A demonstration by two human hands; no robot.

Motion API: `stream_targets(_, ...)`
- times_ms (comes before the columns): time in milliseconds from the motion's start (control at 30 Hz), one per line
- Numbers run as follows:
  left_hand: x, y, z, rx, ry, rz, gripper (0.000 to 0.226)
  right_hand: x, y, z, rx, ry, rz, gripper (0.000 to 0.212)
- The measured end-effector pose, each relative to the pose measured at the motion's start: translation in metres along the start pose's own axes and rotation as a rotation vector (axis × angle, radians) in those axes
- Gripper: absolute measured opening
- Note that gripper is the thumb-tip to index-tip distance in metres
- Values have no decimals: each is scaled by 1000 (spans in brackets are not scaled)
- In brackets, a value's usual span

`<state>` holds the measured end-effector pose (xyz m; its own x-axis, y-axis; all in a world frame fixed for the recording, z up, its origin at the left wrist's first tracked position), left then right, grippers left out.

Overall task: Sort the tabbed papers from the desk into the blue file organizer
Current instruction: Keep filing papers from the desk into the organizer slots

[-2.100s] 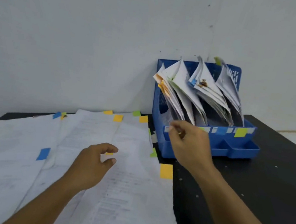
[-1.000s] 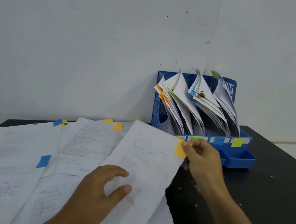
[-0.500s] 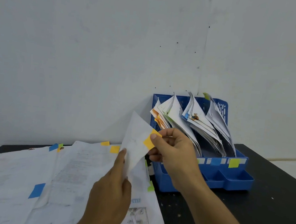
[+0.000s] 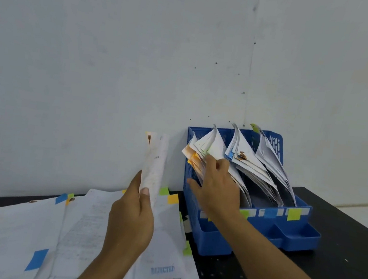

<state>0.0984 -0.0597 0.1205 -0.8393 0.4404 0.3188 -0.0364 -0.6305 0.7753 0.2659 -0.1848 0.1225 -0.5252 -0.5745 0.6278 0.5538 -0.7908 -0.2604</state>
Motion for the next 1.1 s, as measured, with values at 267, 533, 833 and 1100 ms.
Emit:
stream_targets(267, -4, 31, 36, 7, 15, -247, 32, 24, 34, 38, -140, 68, 121, 25)
stream_targets(533, -36, 67, 74, 55, 12, -271, 34, 26, 44, 39, -145, 70, 212, 24)
stream_targets(833, -69, 89, 115, 148, 3, -376, 31, 25, 48, 42, -155, 49, 233, 25)
stream_targets(1100, -98, 79, 114, 32, 118, -145, 36, 23, 48, 40, -167, 49, 280, 23)
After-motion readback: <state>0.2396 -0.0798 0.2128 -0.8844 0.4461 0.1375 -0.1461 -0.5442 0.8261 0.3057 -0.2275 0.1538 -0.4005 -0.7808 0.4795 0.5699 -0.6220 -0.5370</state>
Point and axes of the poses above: each hand's wrist, its own z-axis towards the middle knuckle, its own x-axis out of the back of the hand, y = z × x, the point moved 5 cm from there along z, towards the middle knuckle, and after that the axes turned 6 degrees about y, right-handed, at the moved point
